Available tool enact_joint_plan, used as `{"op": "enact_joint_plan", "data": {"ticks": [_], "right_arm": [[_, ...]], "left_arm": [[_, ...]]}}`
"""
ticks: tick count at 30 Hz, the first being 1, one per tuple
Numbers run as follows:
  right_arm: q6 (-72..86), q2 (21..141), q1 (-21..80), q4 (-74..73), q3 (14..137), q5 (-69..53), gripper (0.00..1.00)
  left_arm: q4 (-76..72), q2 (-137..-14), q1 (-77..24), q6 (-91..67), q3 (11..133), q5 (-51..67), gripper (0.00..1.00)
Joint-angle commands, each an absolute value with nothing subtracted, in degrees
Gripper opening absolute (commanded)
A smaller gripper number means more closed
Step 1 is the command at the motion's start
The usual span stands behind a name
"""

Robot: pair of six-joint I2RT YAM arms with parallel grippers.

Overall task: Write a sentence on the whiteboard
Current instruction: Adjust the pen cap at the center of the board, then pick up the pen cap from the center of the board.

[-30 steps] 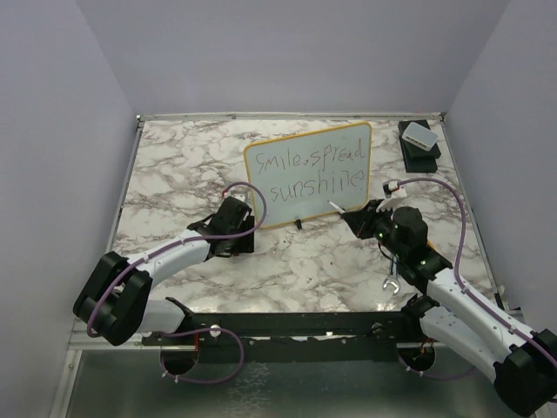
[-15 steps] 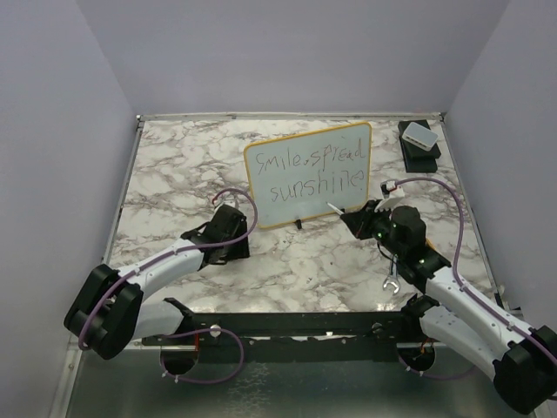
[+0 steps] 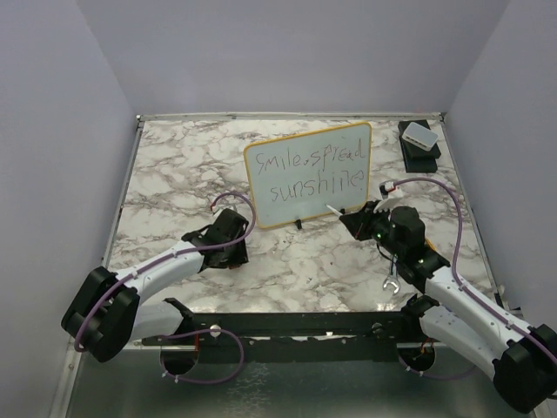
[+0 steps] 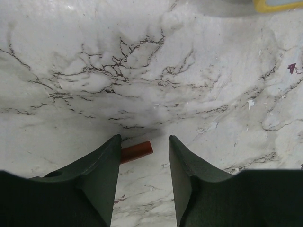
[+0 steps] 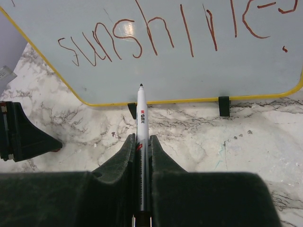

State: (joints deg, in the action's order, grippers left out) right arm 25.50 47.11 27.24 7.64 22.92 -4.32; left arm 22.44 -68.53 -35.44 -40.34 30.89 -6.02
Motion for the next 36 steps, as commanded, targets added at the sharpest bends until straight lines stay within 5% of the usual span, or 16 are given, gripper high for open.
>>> {"op": "enact_joint_plan", "data": {"ticks": [1,16,36], "right_arm": [[25.49,46.18,26.89,8.17,21.80,-4.92,0.01],[24.61,43.51,26.85,7.60,20.63,-3.78,0.01],[24.21,39.32,26.89,5.39,19.29,-2.29,0.01]], "left_arm": [[30.52,-70.37,-36.74,-44.76,31.75,-5.62,0.46],[42.80,-75.14,-40.41,-39.01,41.31,-7.70,0.59],[39.14,-81.37,-42.65,-31.92,42.91,-4.68,0.54]]}}
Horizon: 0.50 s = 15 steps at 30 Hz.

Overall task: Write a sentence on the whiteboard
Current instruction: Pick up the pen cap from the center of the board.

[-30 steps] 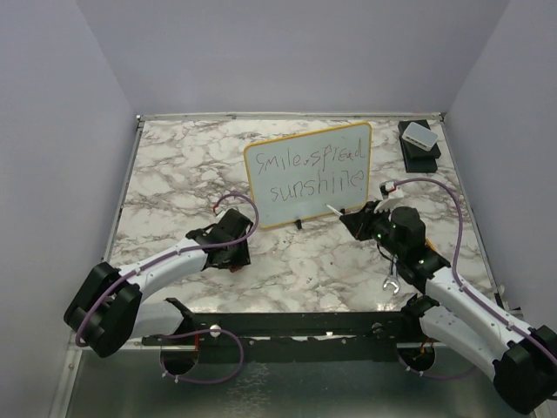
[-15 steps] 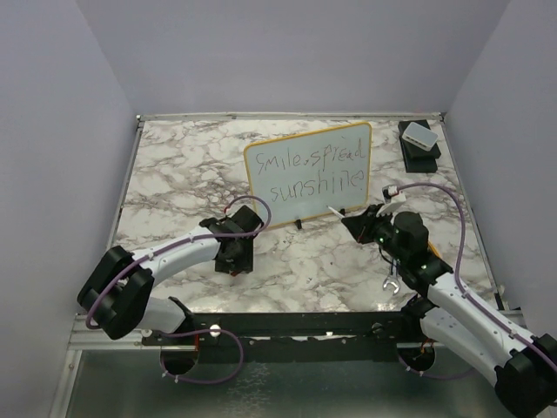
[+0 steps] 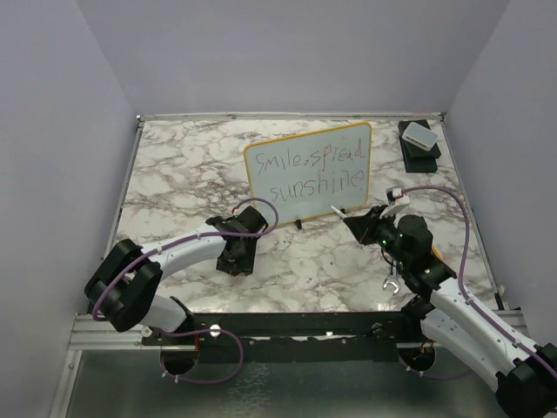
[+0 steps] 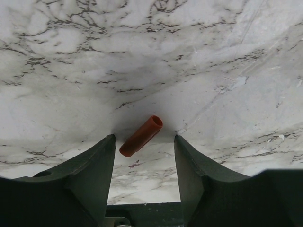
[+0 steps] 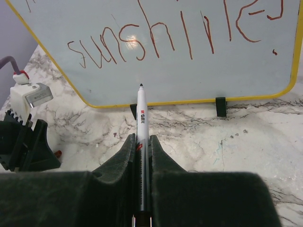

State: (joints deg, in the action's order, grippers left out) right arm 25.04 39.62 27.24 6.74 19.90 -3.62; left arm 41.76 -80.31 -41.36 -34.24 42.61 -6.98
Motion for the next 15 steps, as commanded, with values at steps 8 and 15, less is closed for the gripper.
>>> {"op": "enact_joint_plan", "data": {"ticks": [8,15], "right_arm": [[24.32,39.62,26.89,5.19,19.38,-2.20,0.01],[23.94,39.81,26.89,5.10,19.64,-2.46,0.01]], "left_arm": [[38.52,-80.62,-45.60,-33.86,42.99,-1.30,0.53],[41.21,-81.26,-45.79,-35.96,42.01,-4.01,0.47]]}}
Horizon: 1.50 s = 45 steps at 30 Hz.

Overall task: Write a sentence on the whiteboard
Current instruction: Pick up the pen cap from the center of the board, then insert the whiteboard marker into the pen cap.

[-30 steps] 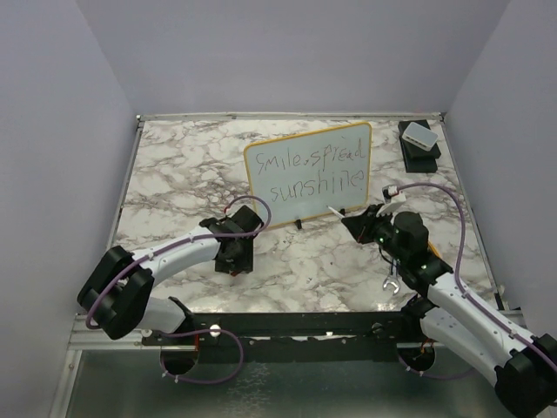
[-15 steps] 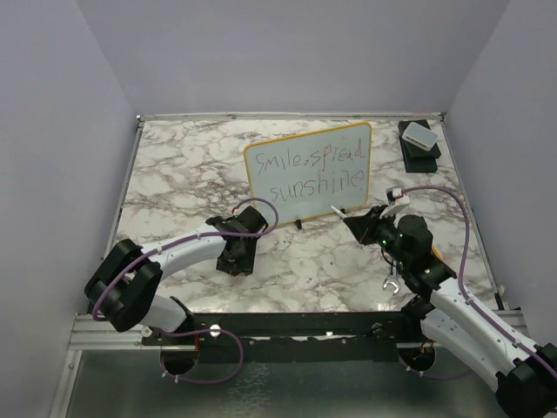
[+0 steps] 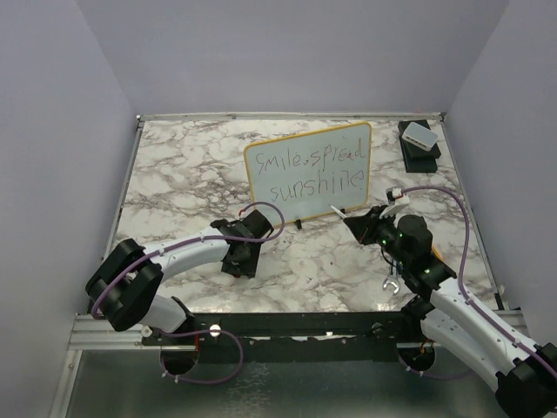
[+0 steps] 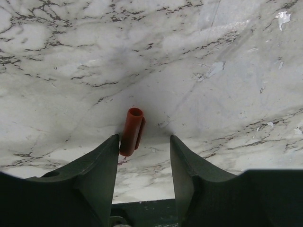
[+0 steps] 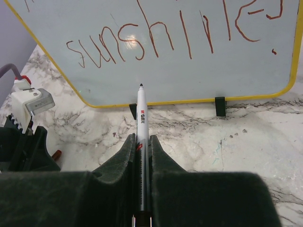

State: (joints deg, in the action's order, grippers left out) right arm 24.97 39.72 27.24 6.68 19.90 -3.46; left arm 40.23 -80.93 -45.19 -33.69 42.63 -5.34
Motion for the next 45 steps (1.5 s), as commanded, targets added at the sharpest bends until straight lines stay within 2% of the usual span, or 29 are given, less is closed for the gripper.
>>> {"op": "enact_joint_plan", "data": {"ticks": [1,11,16,20,29,36,40,45], "right_arm": [[23.95,39.81,26.86,5.10,19.68,-2.46,0.01],[23.95,40.05,26.82,5.05,19.60,-2.29,0.01],[23.93,40.55,26.88,5.27,19.77,-2.55,0.01],[23.25,41.23,26.88,5.09,20.39,-3.04,0.01],[25.08,43.92,26.85,-1.66,25.80,-4.49,0.01],[22.22,53.01,25.70,-13.65,38.71,-10.11,0.01],[20.02,54.90,20.74,-19.72,46.66,-22.08,0.01],[16.43,56.90,17.30,-28.12,54.63,-42.68,0.01]], "left_arm": [[41.61,-81.44,-45.79,-36.25,41.82,-4.71,0.45],[42.73,-82.22,-45.83,-36.39,42.28,-6.77,0.28],[42.63,-82.24,-45.85,-35.38,42.58,-7.10,0.15],[42.24,-81.83,-45.83,-32.97,43.81,-8.06,0.00],[32.79,-72.91,-45.88,-25.52,47.26,-3.73,0.00],[25.49,-69.33,-45.84,-10.06,50.51,-0.54,0.00],[21.16,-66.97,-45.86,-2.74,49.73,1.26,0.00],[18.26,-61.04,-45.81,4.27,45.90,11.77,0.00]]}}
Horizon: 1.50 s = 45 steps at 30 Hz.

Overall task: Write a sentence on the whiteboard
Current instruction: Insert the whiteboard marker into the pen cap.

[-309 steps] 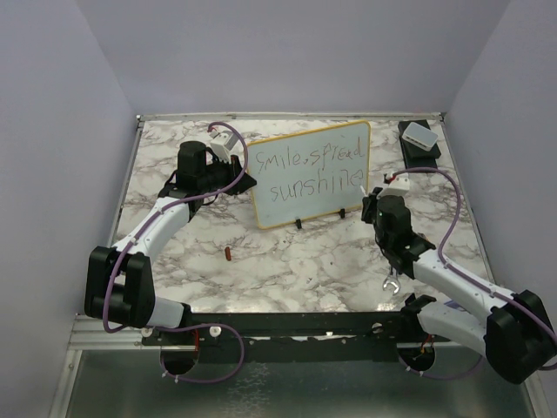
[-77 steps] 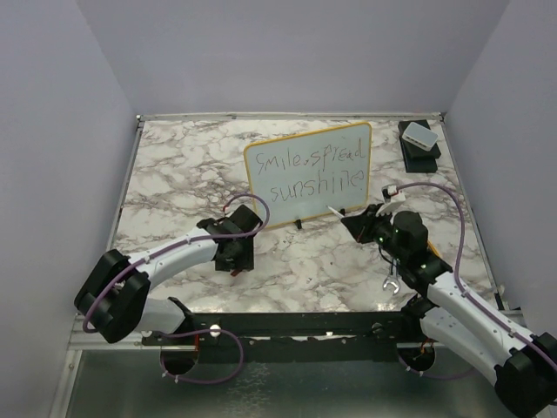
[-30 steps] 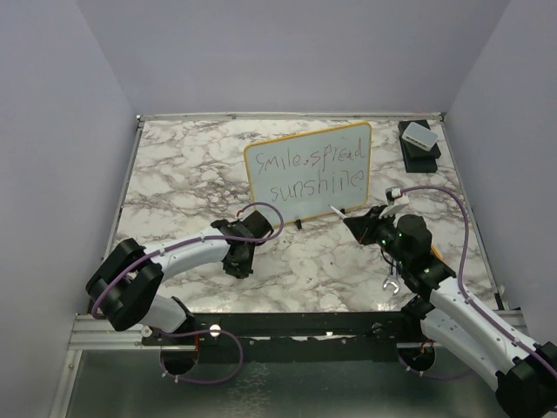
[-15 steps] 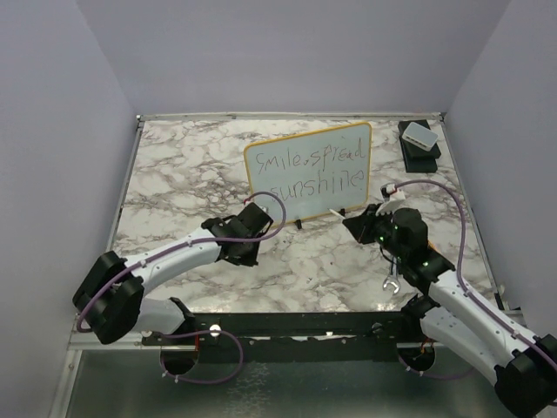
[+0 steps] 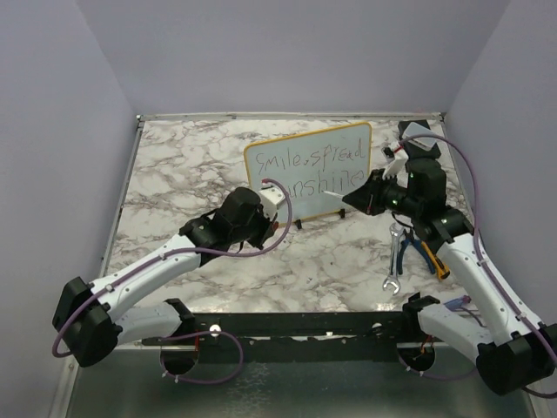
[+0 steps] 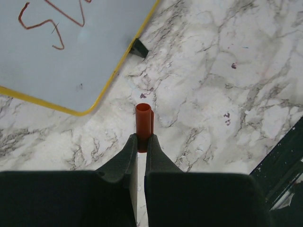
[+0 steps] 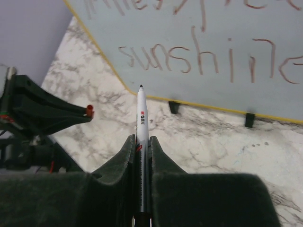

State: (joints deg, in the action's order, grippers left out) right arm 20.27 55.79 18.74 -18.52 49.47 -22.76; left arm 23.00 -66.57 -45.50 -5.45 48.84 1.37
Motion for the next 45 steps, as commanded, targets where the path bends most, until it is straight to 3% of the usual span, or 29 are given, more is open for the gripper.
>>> {"op": "enact_joint_plan", "data": {"ticks": [1,5,10,15,45], "right_arm": [[16.17,57.40,17.31,-29.09,55.45,-47.51,0.01],[15.94,59.12,17.33,-31.56,56.76,-58.60,0.01],[13.22,62.58,17.83,-37.52,56.84,-63.44,0.01],[8.63,64.02,18.49,-46.01,58.58,-60.15,0.01],[8.25,68.06,24.68,-48.12,57.42,-53.96,0.01]], "left_arm": [[18.04,-59.79,-45.87,5.36,44.94,14.27,0.00],[15.12,-55.72,-47.07,7.29,41.08,20.61,0.00],[12.13,-54.48,-50.17,7.79,38.50,22.92,0.00],[12.30,-55.21,-54.02,8.07,38.15,21.11,0.00],[12.99,-56.62,-59.04,8.94,38.14,19.38,0.00]]}}
